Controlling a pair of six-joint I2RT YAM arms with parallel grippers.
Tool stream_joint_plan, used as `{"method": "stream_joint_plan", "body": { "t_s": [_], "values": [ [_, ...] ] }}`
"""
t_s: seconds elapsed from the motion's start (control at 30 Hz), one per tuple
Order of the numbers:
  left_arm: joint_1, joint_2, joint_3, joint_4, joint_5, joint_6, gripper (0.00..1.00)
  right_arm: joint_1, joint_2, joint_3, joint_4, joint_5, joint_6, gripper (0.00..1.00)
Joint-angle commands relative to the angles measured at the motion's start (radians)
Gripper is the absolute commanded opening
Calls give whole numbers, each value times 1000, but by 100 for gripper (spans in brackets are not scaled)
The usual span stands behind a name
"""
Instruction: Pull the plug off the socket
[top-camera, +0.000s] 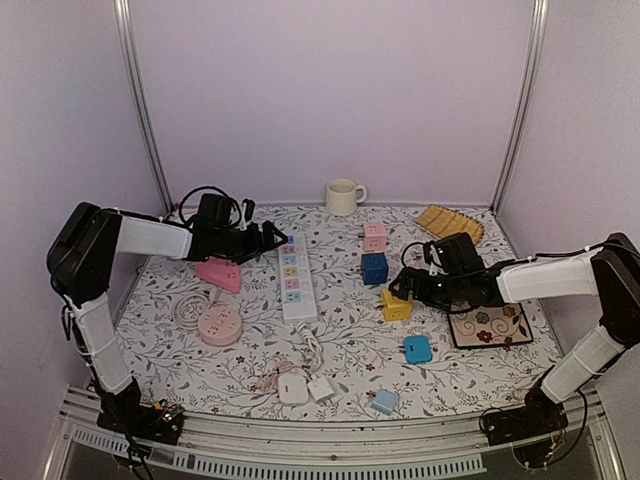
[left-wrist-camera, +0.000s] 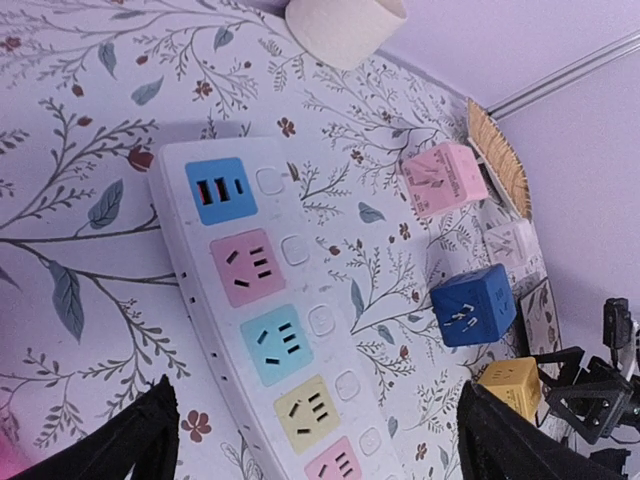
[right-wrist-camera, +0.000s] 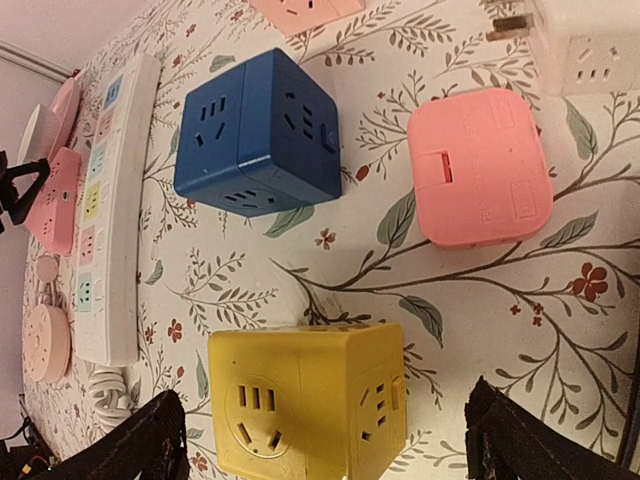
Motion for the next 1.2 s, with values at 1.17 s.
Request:
{"method": "stream_joint_plan", "body": {
  "t_s": [1.17],
  "values": [
    [114,-757,-532,84,-372,324,97,-257,-300,-112,186,641,-353,100]
  ]
}}
